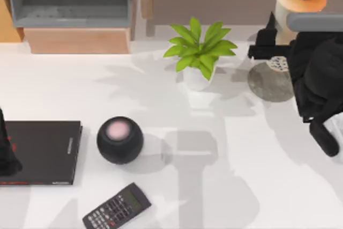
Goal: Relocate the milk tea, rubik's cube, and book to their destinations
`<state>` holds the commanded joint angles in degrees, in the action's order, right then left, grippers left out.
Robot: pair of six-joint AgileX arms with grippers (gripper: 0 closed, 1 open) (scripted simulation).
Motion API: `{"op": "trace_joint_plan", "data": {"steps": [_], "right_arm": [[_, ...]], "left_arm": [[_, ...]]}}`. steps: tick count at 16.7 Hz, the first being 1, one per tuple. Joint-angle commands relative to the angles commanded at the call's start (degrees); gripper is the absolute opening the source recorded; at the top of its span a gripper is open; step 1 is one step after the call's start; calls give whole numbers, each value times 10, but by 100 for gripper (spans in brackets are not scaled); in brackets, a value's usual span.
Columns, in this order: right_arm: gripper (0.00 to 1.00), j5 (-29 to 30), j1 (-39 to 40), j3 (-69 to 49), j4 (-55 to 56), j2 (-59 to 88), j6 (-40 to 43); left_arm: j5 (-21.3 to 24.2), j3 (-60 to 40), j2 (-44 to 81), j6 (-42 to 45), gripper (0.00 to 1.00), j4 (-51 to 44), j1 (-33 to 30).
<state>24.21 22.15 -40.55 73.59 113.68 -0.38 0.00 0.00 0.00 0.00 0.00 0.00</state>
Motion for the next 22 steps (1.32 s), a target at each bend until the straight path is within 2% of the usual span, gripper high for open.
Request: {"op": "trace_joint_plan", "data": {"steps": [14,22], "right_arm": [[0,3,2,4,75,72,2],[60,3,2,4,75,72,2]], "left_arm": [[0,0,0,0,100,0,0],[0,0,0,0,100,0,0]]}}
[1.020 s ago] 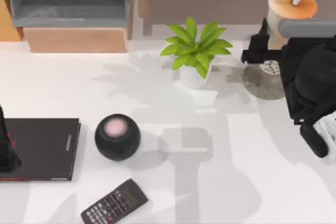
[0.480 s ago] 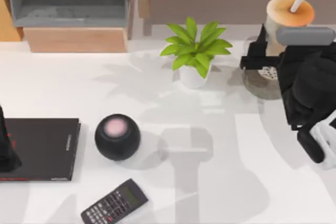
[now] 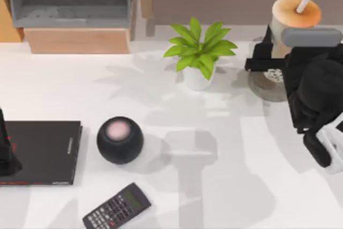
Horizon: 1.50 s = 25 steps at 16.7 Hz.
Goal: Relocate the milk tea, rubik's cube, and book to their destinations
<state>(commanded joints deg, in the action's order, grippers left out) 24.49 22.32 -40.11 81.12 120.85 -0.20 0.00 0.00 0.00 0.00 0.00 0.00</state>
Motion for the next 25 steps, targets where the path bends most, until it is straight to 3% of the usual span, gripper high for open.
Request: {"op": "trace_joint_plan", "data": {"steps": [5,6,25], "right_arm": [[98,0,0,0,0,0,0],[100,0,0,0,0,0,0],[100,22,20,65,38,-25,0]], "left_arm": [[0,0,0,0,100,0,0],[0,0,0,0,100,0,0],[0,0,0,0,100,0,0]]}}
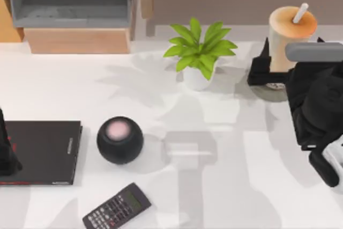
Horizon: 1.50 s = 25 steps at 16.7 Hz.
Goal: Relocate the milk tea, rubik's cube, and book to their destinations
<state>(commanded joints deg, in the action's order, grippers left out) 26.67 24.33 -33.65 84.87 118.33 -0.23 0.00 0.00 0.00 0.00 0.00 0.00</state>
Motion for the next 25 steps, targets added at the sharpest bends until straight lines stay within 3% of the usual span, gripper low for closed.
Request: {"op": "trace_joint_plan", "data": {"steps": [10,17,25], "right_arm": [[100,14,16,29,-121,-152,-1],[100,13,12,27,-133,-162,2],[100,-81,-42,-53,-350,-244,103]], "left_arm": [[0,0,0,0,100,0,0],[0,0,0,0,100,0,0],[0,0,0,0,100,0,0]]}}
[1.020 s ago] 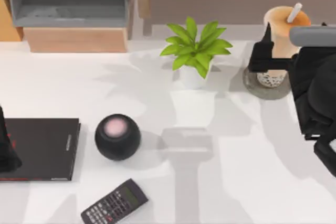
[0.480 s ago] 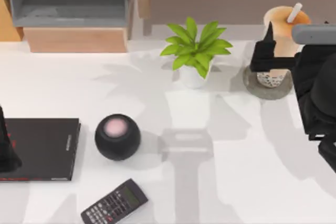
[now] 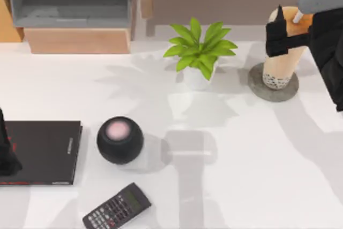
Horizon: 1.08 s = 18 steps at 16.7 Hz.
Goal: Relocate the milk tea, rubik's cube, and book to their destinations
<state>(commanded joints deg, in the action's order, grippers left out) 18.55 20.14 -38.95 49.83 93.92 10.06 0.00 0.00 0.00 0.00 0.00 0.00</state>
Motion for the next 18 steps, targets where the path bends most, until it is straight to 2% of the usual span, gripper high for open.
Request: {"op": "trace_joint_plan", "data": {"steps": [4,7,13,18], "right_arm": [[100,-63,-54,-40,-168,-71,59],[100,-94,-103,-44,-345,-114,95],[100,-116,-210,-27,-782,-160,137],[100,-144,-341,-30,-1043,-236,134]], "left_arm": [[0,0,0,0,100,0,0],[0,0,0,0,100,0,0],[0,0,0,0,100,0,0],[0,0,0,0,100,0,0]]}}
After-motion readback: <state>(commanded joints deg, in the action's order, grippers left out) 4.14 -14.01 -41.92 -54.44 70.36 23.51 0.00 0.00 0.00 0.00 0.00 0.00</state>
